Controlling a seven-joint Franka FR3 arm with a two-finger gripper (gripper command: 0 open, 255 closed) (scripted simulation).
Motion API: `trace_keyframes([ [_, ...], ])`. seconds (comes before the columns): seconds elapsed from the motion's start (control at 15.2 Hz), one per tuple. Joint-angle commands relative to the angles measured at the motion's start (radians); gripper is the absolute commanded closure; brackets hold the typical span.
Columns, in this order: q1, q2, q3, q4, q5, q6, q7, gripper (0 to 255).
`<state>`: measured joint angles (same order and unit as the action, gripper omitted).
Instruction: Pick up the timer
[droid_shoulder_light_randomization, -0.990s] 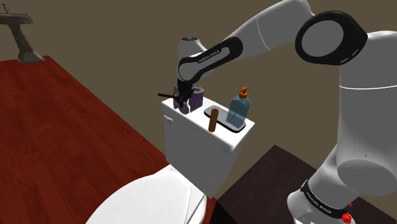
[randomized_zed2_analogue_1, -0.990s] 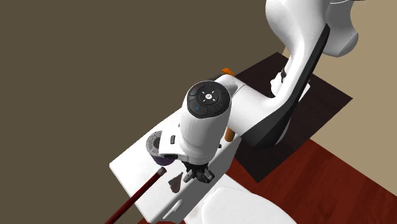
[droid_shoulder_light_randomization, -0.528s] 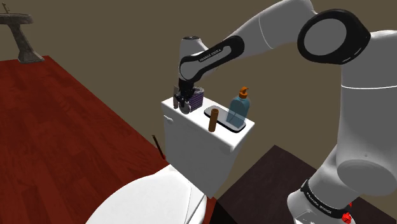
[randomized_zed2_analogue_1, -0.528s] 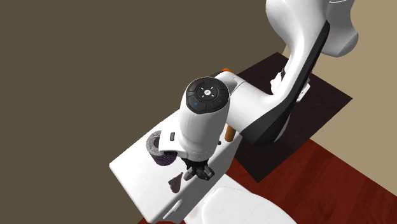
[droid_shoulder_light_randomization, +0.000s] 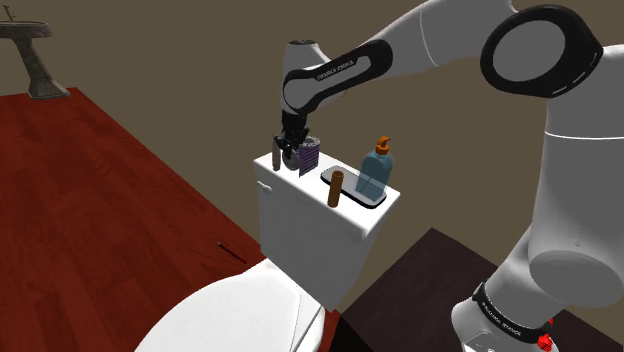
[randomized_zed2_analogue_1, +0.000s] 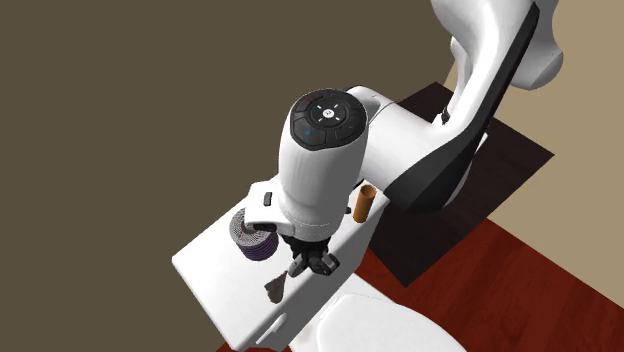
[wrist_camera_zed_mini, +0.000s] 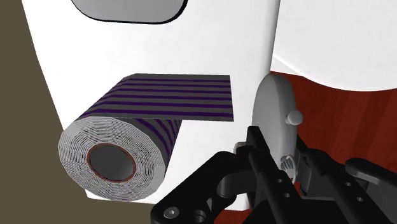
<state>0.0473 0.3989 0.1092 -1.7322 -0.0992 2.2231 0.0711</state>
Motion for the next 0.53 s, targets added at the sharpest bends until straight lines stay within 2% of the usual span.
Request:
trace_keyframes([
  [0.0,-0.001,-0.01,0.001,0.015,0.003,-0.025,-0.004,255],
  [0.46,-0.002,-0.036,0.003,0.048,0.009,-0.084,-0.009,255],
])
